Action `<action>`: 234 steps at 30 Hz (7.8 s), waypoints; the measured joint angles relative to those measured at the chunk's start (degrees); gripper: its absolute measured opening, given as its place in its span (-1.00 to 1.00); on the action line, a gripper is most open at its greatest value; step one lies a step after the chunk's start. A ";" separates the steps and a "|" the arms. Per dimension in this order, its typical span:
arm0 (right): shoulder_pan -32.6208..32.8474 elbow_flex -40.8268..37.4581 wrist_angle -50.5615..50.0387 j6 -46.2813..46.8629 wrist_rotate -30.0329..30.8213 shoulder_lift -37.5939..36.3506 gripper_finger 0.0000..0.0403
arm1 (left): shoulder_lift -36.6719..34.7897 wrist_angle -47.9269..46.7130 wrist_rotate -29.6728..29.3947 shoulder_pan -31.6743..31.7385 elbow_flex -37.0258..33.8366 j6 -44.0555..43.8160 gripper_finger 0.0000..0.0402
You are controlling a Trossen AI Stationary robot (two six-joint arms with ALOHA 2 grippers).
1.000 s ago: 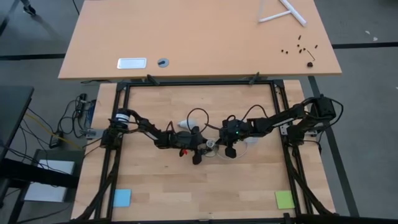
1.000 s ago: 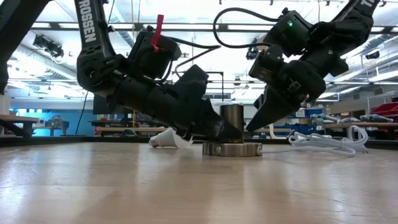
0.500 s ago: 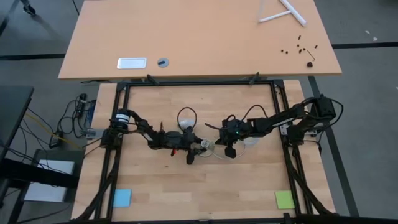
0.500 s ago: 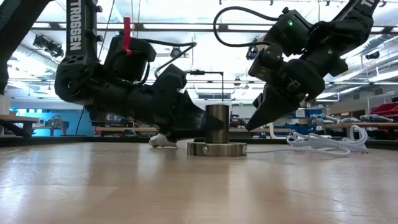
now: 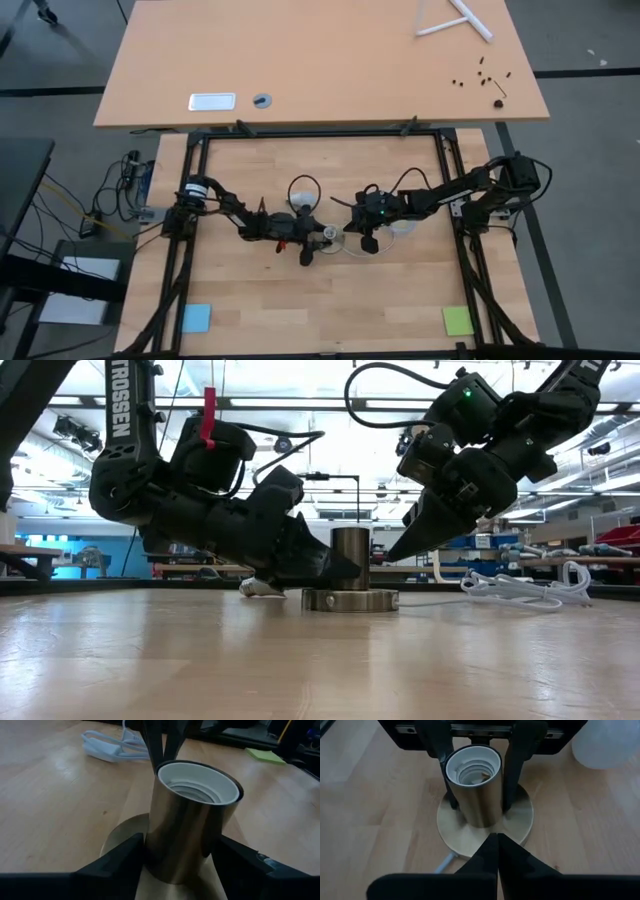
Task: Screw lightbulb
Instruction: Insert the white lightbulb into the golden lamp
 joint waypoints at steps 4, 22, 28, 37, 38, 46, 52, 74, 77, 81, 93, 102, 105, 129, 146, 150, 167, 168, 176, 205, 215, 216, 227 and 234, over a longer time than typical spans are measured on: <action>-0.04 0.00 0.00 -0.12 0.00 0.00 -0.94 | -0.07 -1.06 -0.16 0.00 0.03 0.13 0.07; -3.64 0.11 2.32 -2.93 -0.02 -4.31 -0.94 | -24.35 -36.38 1.92 -1.20 0.00 0.79 -0.20; -5.38 0.22 15.37 -1.86 0.17 -0.51 -0.94 | -32.44 -54.46 1.59 -4.93 0.02 -3.36 -0.20; -5.99 9.55 17.20 -1.31 6.04 9.96 -0.44 | -33.99 -63.01 -0.16 -10.65 0.00 -10.56 -0.20; -6.12 10.74 17.11 -1.31 5.95 11.37 -0.35 | -33.92 -63.34 -0.89 -11.17 0.00 -10.75 -0.20; -8.28 17.25 13.39 -2.09 5.86 19.21 0.39 | -33.92 -63.67 -3.61 -12.99 0.00 -11.61 -0.20; -10.27 19.53 13.51 -2.63 4.15 23.98 0.63 | -33.88 -63.15 -3.64 -13.03 -0.02 -12.00 -0.20; -11.87 25.83 18.74 -4.93 -2.14 34.33 0.44 | -33.86 -61.42 -3.63 -13.03 0.02 -10.93 -0.20; -11.82 25.79 18.73 -4.94 -2.18 33.11 0.34 | -33.86 -61.62 -3.63 -13.03 -0.02 -10.94 -0.20; -11.83 25.81 18.49 -4.96 -3.35 31.83 0.21 | -33.86 -61.71 -3.63 -13.03 -0.02 -10.95 -0.20; -10.52 25.73 8.72 0.11 0.09 28.96 0.34 | -33.86 -61.17 -3.10 -13.03 -0.02 -11.17 -0.20; -10.32 25.73 7.87 1.51 -0.07 28.96 0.67 | -33.86 -60.26 -1.89 -13.03 -0.02 -11.54 -0.20; -10.36 25.70 10.33 1.70 -0.09 28.96 0.70 | -33.86 -60.33 -1.89 -13.03 -0.02 -11.48 -0.20; -4.97 25.73 20.84 0.18 11.50 29.03 0.70 | -33.86 -60.39 -1.92 -13.03 -0.02 -11.32 -0.20; -7.59 25.73 20.79 2.39 13.67 29.07 0.72 | -33.86 -60.37 -1.92 -13.03 -0.02 -11.08 -0.20; -9.55 25.73 20.11 0.42 13.62 29.07 0.72 | -33.86 -60.36 -1.92 -13.03 -0.02 -11.10 -0.20; -15.61 25.73 18.56 -8.36 2.08 29.09 0.72 | -33.86 -60.37 -1.53 -13.01 -0.02 -10.84 -0.20; -15.34 25.73 18.56 -8.44 2.11 29.09 0.72 | -33.86 -60.37 -1.46 -13.03 -0.02 -10.84 -0.20; -15.64 25.73 18.70 -7.06 2.95 29.09 0.72 | -33.86 -60.37 -1.38 -13.03 -0.02 -10.78 -0.20; -7.27 25.73 19.40 -2.25 9.03 29.11 0.72 | -33.86 -60.14 -1.03 -13.00 -0.02 -10.54 -0.20; -8.94 25.75 18.17 -1.20 11.26 29.11 0.72 | -33.86 -60.13 -0.85 -13.00 -0.02 -10.42 -0.20; -9.11 25.75 17.70 -1.04 10.70 29.11 0.72 | -33.86 -60.15 -0.85 -12.96 -0.02 -10.43 -0.20; -6.94 25.75 20.83 2.47 9.99 29.18 0.72 | -33.86 -60.15 -0.44 -12.96 -0.02 -10.49 -0.20; -6.15 26.03 17.60 2.71 11.30 29.18 0.73 | -33.86 -60.17 -0.39 -12.96 -0.02 -9.41 -0.20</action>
